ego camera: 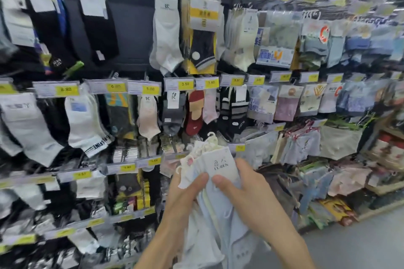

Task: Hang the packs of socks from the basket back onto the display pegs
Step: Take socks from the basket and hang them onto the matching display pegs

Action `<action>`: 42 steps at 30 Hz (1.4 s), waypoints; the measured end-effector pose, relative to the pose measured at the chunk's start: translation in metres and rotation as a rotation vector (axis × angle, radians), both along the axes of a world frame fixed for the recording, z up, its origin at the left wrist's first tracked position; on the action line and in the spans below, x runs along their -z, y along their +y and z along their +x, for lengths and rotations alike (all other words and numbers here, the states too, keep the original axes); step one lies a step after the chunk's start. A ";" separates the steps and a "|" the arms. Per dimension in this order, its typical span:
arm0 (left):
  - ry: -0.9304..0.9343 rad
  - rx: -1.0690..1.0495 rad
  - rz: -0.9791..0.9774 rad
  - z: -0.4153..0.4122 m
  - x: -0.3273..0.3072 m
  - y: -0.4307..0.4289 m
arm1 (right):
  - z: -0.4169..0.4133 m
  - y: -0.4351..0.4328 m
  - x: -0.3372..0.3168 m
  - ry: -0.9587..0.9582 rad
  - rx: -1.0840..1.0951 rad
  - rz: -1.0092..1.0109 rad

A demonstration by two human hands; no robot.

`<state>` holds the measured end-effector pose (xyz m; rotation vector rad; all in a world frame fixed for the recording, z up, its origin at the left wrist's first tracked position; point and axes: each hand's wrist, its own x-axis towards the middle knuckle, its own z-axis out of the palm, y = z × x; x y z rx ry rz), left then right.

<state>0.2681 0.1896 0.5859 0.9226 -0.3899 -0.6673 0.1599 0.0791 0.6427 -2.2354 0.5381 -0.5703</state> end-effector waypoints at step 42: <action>-0.384 -0.798 -0.255 0.390 -0.162 0.330 | 0.473 0.288 -0.132 -0.522 -0.751 0.314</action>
